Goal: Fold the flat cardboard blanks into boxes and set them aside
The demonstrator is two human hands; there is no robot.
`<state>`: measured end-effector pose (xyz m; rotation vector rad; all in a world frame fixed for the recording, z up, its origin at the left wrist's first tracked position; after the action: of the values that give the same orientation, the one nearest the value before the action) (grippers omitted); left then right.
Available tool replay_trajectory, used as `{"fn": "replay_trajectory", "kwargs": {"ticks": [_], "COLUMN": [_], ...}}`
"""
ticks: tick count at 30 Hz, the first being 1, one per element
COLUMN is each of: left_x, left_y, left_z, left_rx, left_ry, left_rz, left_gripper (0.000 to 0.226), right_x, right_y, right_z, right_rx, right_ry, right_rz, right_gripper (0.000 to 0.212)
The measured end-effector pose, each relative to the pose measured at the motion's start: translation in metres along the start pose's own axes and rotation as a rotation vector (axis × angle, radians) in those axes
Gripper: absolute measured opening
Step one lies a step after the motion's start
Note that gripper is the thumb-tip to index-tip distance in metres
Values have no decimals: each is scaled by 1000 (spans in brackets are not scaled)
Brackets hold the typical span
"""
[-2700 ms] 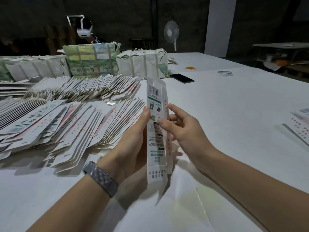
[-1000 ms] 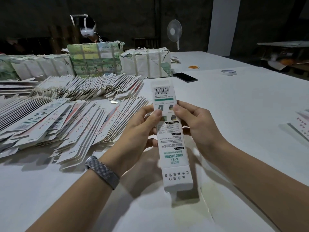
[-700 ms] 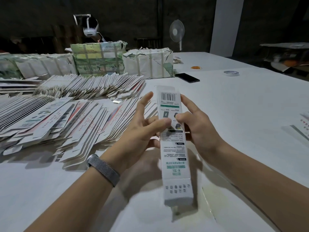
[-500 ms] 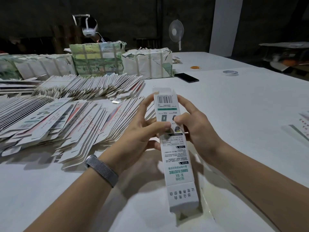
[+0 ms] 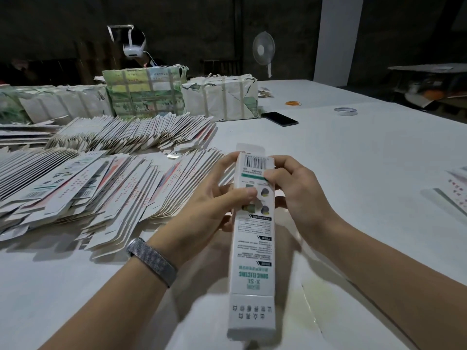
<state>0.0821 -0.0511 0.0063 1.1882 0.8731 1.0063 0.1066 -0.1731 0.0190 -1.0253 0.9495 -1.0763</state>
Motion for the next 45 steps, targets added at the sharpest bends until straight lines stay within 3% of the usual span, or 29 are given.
{"fn": "replay_trajectory", "kwargs": {"ticks": [14, 20, 28, 36, 41, 45], "left_x": [-3, 0, -2, -2, -2, 0], "left_y": [4, 3, 2, 1, -1, -5], "left_z": [-3, -2, -4, -3, -3, -1], "left_rx": [9, -29, 5, -3, 15, 23], "left_ry": [-38, 16, -16, -27, -18, 20], "left_rz": [-69, -110, -62, -69, -55, -30], "left_gripper": [56, 77, 49, 49, 46, 47], "right_x": [5, 6, 1, -7, -5, -5], "right_y": [-10, -3, 3, 3, 0, -1], "right_z": [-6, 0, 0, -2, -2, -1], "right_rx": [116, 87, 63, 58, 71, 81], "right_ry": [85, 52, -17, -87, -86, -68], "right_rz": [72, 145, 148, 193, 174, 152], "right_gripper": [30, 47, 20, 30, 18, 25]}}
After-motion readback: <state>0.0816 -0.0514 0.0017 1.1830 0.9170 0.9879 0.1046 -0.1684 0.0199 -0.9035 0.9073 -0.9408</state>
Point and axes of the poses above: each hand's wrist, its own z-axis towards the middle knuckle, its own x-axis out of the back of the hand, y = z × x, the point moved 10 cm from there along z, towards the middle knuckle, and after that the axes turned 4 degrees about z, right-handed, at the moved point
